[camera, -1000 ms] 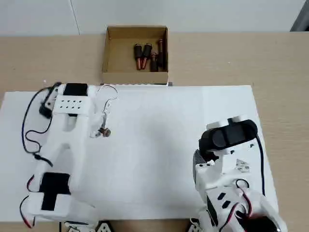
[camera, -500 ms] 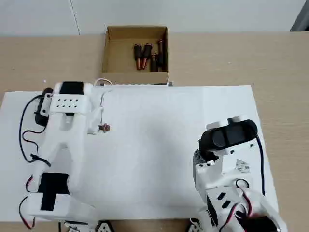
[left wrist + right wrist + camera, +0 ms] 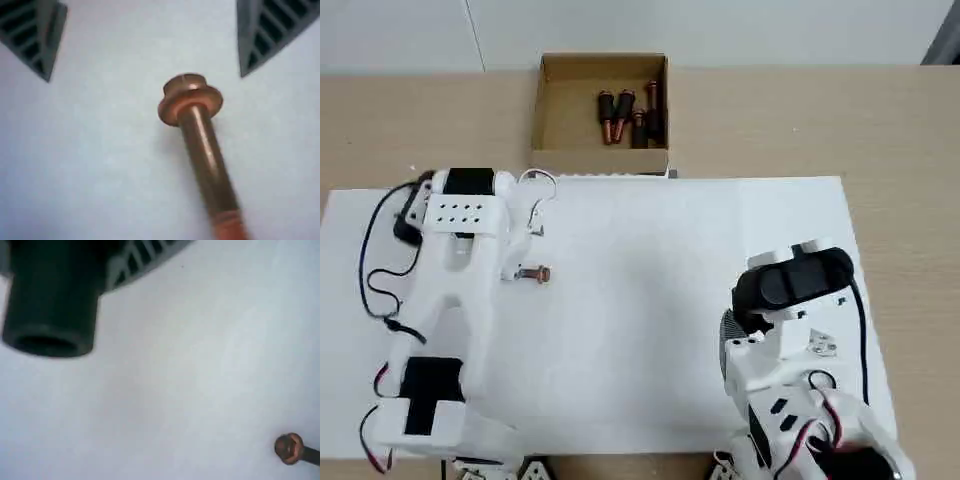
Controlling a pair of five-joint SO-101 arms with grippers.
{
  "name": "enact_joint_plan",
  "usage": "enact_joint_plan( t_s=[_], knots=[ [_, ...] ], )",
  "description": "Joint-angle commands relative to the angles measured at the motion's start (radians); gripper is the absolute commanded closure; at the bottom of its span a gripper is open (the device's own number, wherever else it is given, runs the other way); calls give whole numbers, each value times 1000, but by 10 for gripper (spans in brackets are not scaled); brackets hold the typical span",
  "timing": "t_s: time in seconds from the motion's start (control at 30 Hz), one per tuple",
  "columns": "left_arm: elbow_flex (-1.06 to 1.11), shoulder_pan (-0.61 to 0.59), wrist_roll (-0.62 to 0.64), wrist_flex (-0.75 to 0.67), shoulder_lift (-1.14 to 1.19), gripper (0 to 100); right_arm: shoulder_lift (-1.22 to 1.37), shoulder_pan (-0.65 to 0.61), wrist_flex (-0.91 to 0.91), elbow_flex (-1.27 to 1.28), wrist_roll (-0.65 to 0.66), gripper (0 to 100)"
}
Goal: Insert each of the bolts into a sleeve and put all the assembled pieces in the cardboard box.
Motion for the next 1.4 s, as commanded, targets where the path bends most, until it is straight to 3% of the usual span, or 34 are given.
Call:
enact_joint_plan(
  t_s=[0.0, 0.3, 0.6, 0.97, 1.37],
  knots=[
    [-102, -29, -298, 54, -9, 770, -4, -1, -1, -6, -8, 996],
    [-211, -38, -875, 209, 2, 770, -4, -1, -1, -8, -8, 996],
    [-211, -60, -1232, 232, 2, 772, -4, -1, -1, -8, -8, 996],
    [-211, -60, -2143, 230, 2, 772, 4, -1, -2, -8, -8, 996],
    [-206, -32, -2493, 172, 12, 772, 5, -2, -4, -8, -8, 995]
  ],
)
